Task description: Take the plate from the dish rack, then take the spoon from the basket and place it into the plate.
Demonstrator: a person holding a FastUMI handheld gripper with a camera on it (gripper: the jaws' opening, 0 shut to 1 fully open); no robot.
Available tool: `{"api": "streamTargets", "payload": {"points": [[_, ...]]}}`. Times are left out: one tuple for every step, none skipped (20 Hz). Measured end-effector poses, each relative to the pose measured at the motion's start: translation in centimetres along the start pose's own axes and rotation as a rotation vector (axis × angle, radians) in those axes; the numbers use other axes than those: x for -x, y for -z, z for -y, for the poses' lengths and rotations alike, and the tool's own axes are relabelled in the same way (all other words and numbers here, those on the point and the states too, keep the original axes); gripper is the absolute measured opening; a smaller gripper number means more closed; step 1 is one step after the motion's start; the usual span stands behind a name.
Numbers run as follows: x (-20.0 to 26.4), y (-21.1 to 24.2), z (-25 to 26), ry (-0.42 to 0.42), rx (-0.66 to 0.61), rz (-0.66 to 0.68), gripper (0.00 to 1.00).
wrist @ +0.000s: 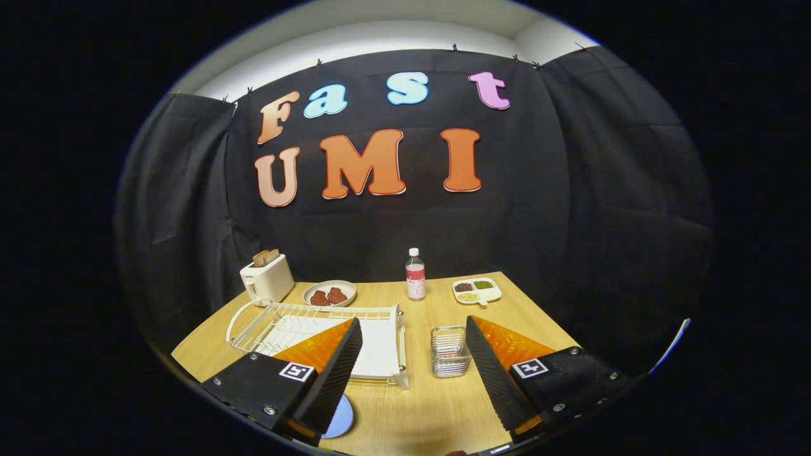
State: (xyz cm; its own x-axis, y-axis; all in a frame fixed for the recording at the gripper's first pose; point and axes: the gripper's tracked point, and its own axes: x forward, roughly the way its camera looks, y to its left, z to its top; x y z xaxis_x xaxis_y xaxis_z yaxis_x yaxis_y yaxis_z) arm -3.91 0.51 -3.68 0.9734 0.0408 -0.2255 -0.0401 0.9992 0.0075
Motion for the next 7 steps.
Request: {"api": "streamTargets", "payload": {"points": [[0.1,-0.2,0.7,0.003,-0.003,0.005,0.97],[0.2,-0.4,1.4,0.005,-0.005,0.01,0.97],[0.3,-0.5,1.9,0.008,-0.006,0.015,0.98],[0.6,-0.6,2.5,0.01,-0.007,0.018,0.97],[0.7,-0.7,2.9,0.014,-0.006,0.021,0.97],[0.6,-0.9,3.4,0.017,-0.005,0.024,0.98],[0.7,-1.1,3.9,0.021,-0.005,0.03,0.98]]}}
